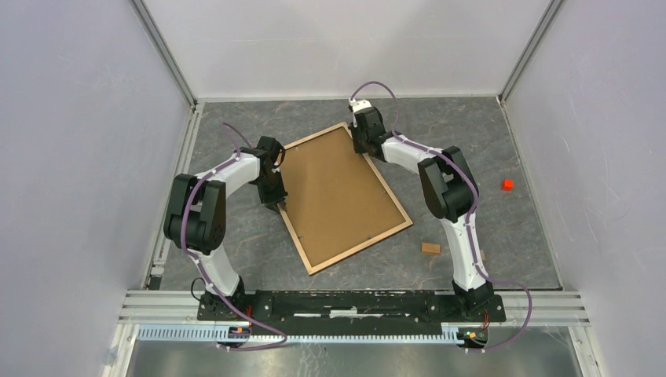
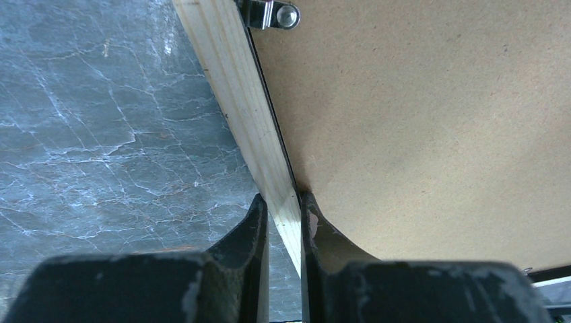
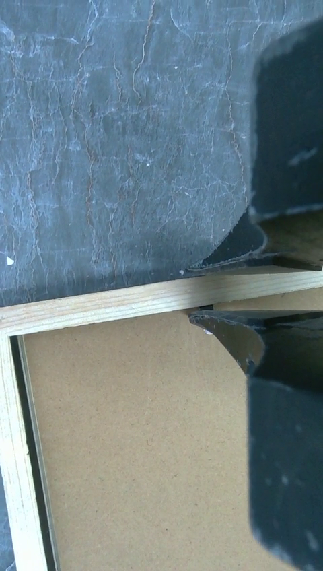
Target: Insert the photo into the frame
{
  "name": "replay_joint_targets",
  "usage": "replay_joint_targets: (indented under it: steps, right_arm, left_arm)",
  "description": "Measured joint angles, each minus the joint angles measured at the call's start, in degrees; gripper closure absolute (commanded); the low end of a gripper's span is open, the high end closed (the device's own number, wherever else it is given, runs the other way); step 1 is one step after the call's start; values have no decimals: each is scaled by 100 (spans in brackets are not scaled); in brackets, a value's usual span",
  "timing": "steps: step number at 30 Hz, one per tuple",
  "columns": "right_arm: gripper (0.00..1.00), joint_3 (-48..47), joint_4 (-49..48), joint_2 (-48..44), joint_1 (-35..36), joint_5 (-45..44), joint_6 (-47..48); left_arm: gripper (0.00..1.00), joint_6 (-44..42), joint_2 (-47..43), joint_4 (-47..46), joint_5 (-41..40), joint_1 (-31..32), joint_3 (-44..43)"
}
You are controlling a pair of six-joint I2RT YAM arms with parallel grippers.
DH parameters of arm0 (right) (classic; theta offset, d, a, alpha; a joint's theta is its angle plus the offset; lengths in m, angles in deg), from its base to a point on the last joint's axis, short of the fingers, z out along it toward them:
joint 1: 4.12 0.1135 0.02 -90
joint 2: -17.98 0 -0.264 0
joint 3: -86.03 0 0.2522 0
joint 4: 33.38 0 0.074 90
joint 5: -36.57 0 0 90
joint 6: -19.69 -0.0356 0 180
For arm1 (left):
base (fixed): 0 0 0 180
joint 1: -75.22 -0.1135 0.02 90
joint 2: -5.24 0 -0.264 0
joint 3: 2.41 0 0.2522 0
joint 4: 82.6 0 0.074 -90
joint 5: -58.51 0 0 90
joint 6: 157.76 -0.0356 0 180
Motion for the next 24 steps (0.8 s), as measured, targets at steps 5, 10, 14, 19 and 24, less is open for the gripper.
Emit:
replay_joint_targets:
  steps: [5,10,14,19,24]
  right_arm:
    - [97,-39,50,2,-7,-4,31]
    - [84,-39,52,2,-7,24,81]
    - [59,2,-15,-20,-7,90,52]
    - [35,490,-249,-275,-4,149,68]
    - [17,1617,-382,-1075,20,-199,267]
  left_arm:
    - [98,-15,0,-2,0,4,-2]
    - [98,-17,0,-4,-4,11,-2]
    - [97,-17,0,-2,-15,11,-2]
    - [80,-20,-2,9,-46,24,-17]
    - [45,-341,-118,-184,72,55,68]
